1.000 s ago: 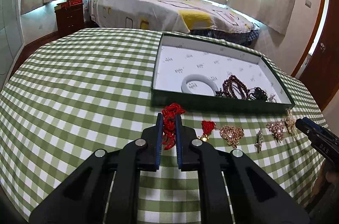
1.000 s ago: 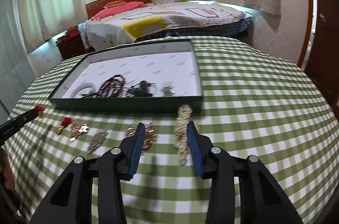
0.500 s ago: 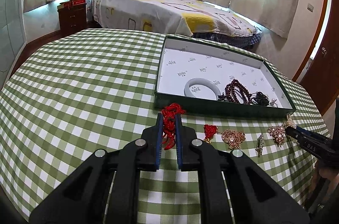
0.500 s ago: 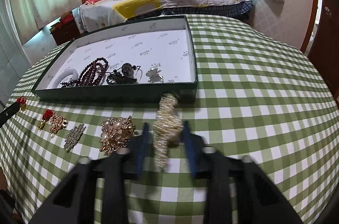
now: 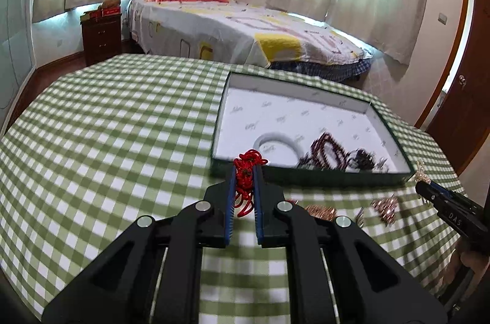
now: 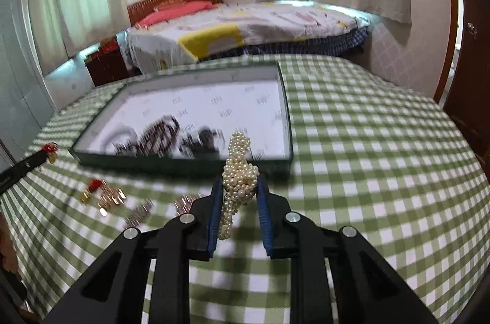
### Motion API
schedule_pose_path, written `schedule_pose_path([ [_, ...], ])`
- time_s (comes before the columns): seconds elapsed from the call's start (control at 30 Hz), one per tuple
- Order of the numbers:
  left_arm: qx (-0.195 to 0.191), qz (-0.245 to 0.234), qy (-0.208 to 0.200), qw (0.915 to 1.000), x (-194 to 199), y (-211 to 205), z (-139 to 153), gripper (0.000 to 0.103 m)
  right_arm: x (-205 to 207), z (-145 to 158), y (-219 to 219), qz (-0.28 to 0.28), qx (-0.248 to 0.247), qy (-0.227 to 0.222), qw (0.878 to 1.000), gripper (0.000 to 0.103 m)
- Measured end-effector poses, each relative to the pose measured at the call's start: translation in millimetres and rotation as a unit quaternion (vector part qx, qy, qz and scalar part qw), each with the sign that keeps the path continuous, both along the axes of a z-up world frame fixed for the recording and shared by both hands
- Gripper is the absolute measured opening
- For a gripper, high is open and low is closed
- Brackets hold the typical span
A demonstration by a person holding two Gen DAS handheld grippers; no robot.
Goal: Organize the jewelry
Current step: 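Carry both pieces over the box and open the left tool to release the tassel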
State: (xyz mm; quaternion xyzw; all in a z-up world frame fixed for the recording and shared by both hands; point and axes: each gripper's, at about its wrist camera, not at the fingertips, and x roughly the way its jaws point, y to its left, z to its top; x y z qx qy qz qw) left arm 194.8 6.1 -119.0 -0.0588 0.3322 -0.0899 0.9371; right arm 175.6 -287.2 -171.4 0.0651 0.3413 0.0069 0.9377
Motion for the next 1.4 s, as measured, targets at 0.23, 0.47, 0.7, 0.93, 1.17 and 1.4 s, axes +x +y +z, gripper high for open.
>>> schedule_pose_path([
  [0.23, -0.019, -0.019, -0.038, 0.9989, 31.0, -22.5, 31.2, 0.011, 31.9, 32.3, -3.7, 0.010, 0.009, -0.050, 0.999, 0.023],
  [0.47, -0.023, -0.025, -0.059, 0.9977, 82.3, -45.7, 42.5, 0.011, 75.9, 55.4, -4.0, 0.019, -0.005, -0.103, 0.994, 0.023],
  [0.7, -0.023, -0.025, -0.005, 0.9994, 150.6, -65.3, 14.8, 0.011, 131.1, 41.5, -2.2, 0.026, -0.015, -0.085, 0.996, 0.023],
  [0.93, -0.017, -0.014, 0.080, 0.9965, 208.4, -67.5, -19.5, 0.011, 176.6, 9.1, -10.6, 0.022, -0.006, 0.002, 1.000, 0.023],
  [1.17, 0.003, -0.010, 0.125, 0.9921, 227.2, -67.3, -38.2, 0.011, 201.3, -14.6, -14.5, 0.012, 0.003, 0.082, 0.997, 0.023],
  [1.4, 0.000, -0.013, 0.142, 0.9898, 230.2, -62.5, -48.4, 0.011, 212.1, -25.7, -16.9, 0.005, -0.006, 0.120, 0.993, 0.023],
])
